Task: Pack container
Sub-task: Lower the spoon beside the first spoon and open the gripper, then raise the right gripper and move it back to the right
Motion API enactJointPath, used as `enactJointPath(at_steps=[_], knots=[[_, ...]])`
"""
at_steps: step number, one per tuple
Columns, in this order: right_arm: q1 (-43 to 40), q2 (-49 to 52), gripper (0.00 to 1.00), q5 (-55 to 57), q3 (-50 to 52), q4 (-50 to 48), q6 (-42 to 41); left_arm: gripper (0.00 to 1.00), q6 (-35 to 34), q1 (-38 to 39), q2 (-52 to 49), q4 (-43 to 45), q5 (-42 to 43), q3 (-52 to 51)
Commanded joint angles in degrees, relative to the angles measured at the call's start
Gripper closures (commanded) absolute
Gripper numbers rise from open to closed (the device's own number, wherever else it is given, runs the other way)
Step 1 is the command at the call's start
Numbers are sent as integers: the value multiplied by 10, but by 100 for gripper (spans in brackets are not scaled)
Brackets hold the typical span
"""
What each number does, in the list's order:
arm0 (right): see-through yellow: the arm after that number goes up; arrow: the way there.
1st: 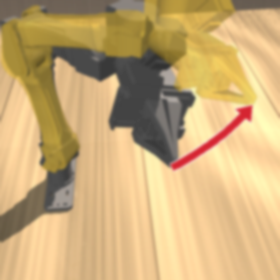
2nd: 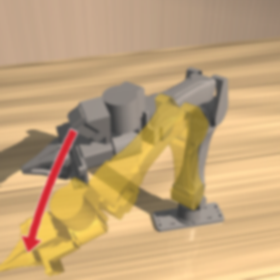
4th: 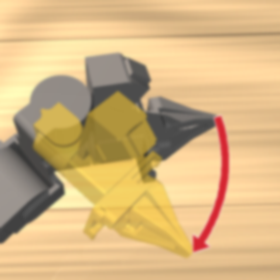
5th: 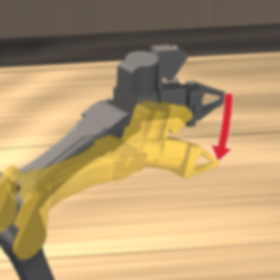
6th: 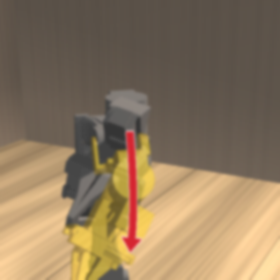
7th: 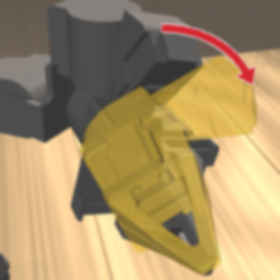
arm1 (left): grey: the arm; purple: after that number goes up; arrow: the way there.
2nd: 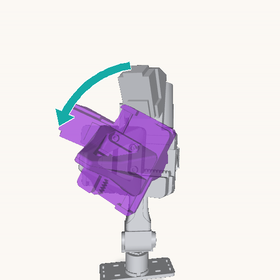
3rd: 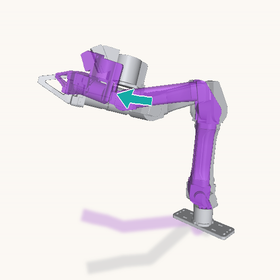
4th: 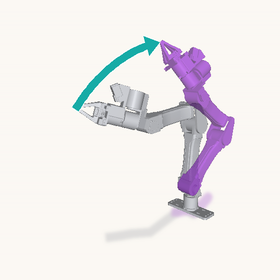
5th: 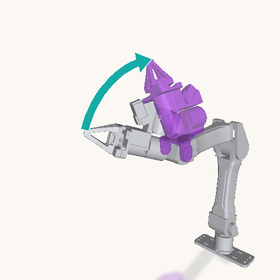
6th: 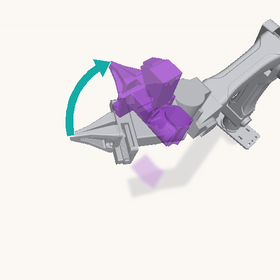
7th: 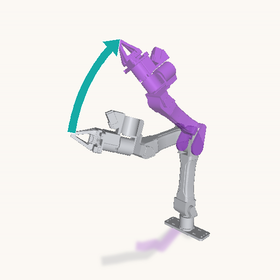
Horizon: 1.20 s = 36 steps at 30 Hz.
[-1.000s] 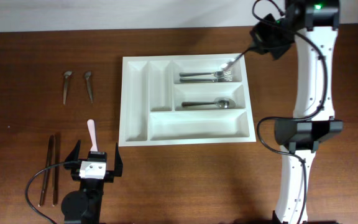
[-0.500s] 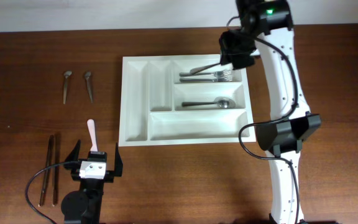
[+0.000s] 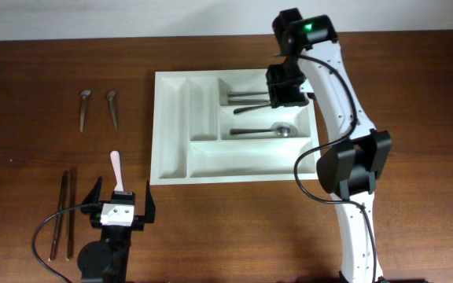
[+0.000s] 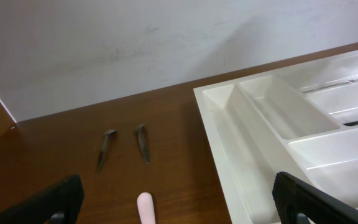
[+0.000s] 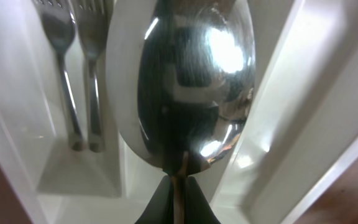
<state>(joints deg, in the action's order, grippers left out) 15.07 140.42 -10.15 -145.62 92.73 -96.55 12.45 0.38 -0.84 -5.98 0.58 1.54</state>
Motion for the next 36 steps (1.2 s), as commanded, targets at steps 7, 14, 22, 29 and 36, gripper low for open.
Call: enactJointPath(at_steps=[7, 14, 22, 29, 36], knots=[[7, -2, 96, -5, 76, -23, -54, 1, 1, -3, 5, 2, -4, -4], [7, -2, 96, -5, 121, -39, -58, 1, 1, -3, 5, 2, -4, -4], [6, -2, 91, -5, 144, -63, -57, 1, 1, -3, 5, 2, -4, -4], [6, -2, 74, 24, 144, -78, -20, 1, 1, -3, 5, 2, -4, -4], [-7, -3, 58, 66, 136, -79, 97, 1, 1, -3, 5, 2, -4, -4]])
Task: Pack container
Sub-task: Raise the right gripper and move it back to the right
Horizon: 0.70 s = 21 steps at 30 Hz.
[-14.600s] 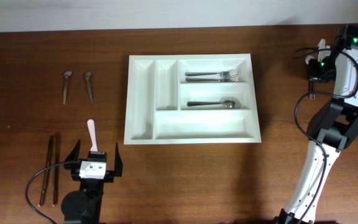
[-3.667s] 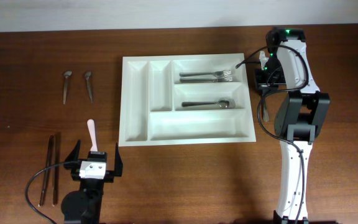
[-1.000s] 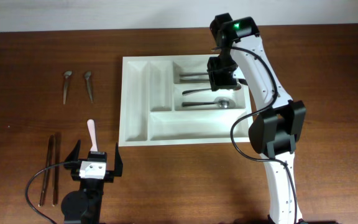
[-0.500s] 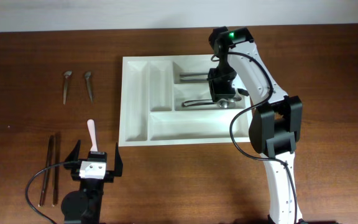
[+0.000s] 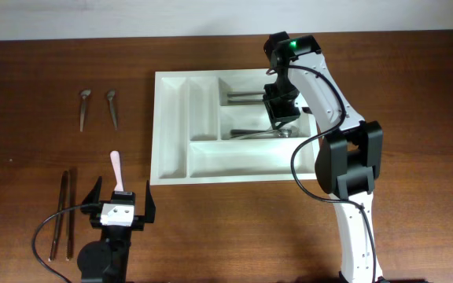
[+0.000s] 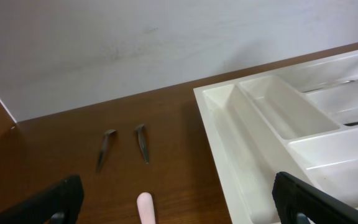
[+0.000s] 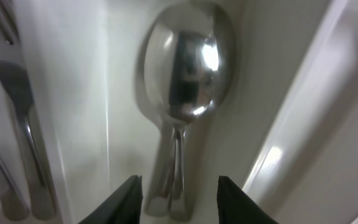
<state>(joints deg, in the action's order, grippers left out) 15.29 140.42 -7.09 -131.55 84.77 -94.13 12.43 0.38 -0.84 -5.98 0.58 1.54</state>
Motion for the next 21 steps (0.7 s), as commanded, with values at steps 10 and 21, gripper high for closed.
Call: enactJointPath(at_steps=[10, 21], knots=[[-99, -16, 16, 74, -151, 30, 331, 1, 1, -3, 5, 2, -4, -4], [-188, -17, 1, 102, -363, 95, 993, 1, 1, -3, 5, 2, -4, -4]])
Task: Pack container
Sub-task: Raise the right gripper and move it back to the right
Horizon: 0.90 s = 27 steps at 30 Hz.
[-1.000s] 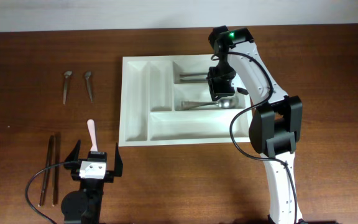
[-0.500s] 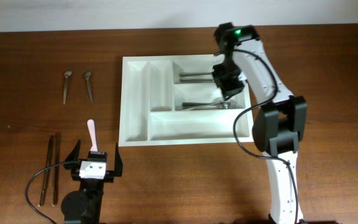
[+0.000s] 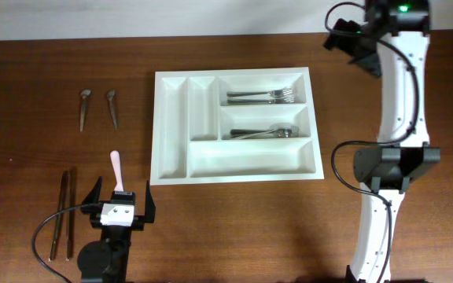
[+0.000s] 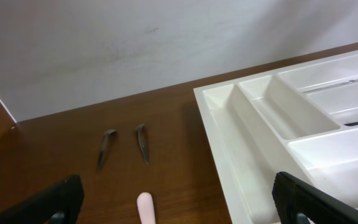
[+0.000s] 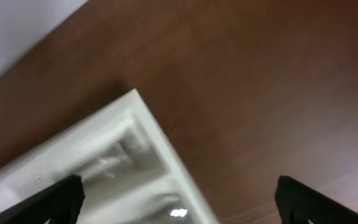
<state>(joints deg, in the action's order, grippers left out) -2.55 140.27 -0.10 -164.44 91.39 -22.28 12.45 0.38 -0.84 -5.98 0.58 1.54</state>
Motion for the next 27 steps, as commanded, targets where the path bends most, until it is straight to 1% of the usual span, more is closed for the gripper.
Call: enactJointPath(at_steps=[1, 4, 10, 17, 22, 27], knots=[[-17, -16, 1, 50, -37, 43, 289, 1, 1, -3, 5, 2, -4, -4], [-47, -17, 1, 51, -36, 59, 279, 1, 1, -3, 5, 2, -4, -4], [-95, -17, 1, 51, -35, 59, 274, 1, 1, -3, 5, 2, -4, -4], [-111, -17, 1, 53, -23, 60, 296, 1, 1, -3, 5, 2, -4, -4], [-113, -17, 1, 55, 57, 59, 316, 1, 1, -3, 5, 2, -4, -4], [-120, -16, 1, 101, 128, 43, 315, 1, 1, -3, 5, 2, -4, -4]])
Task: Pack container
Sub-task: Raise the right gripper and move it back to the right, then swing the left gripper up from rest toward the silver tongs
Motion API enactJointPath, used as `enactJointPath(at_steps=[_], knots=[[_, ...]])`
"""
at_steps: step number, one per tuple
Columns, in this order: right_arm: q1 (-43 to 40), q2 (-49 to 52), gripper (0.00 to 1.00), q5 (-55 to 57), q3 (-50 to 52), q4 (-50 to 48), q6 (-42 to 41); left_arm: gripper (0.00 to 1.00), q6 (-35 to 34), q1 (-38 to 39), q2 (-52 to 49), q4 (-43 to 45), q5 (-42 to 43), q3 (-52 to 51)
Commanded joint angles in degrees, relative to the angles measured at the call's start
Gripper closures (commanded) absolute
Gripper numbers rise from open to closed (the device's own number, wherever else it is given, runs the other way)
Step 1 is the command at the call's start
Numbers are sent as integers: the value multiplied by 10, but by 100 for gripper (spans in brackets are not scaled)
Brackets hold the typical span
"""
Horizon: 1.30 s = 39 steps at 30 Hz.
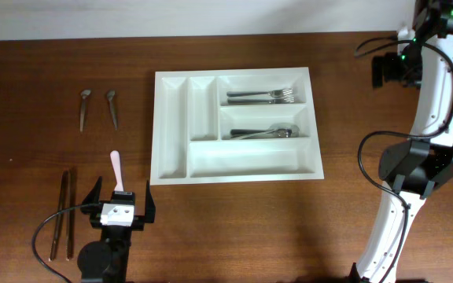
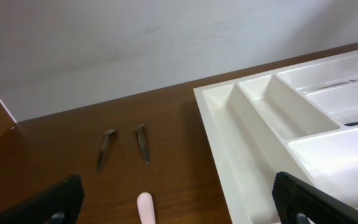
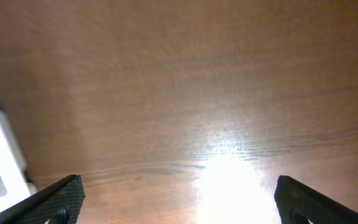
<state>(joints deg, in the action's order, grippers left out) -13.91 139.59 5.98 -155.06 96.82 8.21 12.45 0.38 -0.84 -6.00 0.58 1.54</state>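
The white cutlery tray [image 1: 246, 158] lies mid-table, also in the left wrist view [image 2: 272, 124]. Two forks [image 1: 262, 96] fill its upper right compartment, and spoons [image 1: 270, 132] lie in the one below. Two small metal pieces [image 1: 85, 108] [image 2: 106, 148] rest far left. A pink-handled utensil [image 1: 116, 167] [image 2: 145, 208] points out from between the fingers of my left gripper [image 1: 120, 198] [image 2: 179, 199], which is open around it. My right gripper [image 1: 384, 71] [image 3: 179, 199] hangs open and empty over bare wood right of the tray.
Two dark thin sticks [image 1: 63, 214] lie at the front left beside my left arm. A pale wall runs along the table's back edge. The tray's long bottom compartment and its two narrow left compartments hold nothing.
My right gripper has gone from the tray's far right corner to a spot further right, over bare table, still open and empty. The left arm and the cutlery have not moved.
My right gripper first held a spoon over the tray's right compartments. Then it stood open over the middle compartment with the spoon lying there on another one. After that it was clear of the tray at the back right, and now further right.
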Motion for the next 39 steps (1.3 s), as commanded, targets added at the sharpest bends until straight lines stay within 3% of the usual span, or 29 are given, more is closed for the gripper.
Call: enactJointPath(at_steps=[1, 17, 39], knots=[[-10, -9, 1, 42, 46, -20, 10, 1, 1, -3, 5, 2, -4, -4], [-83, -5, 1, 14, 105, -92, 6, 1, 1, -3, 5, 2, -4, -4], [-90, 3, 1, 11, 105, -171, 3, 1, 1, -3, 5, 2, -4, -4]])
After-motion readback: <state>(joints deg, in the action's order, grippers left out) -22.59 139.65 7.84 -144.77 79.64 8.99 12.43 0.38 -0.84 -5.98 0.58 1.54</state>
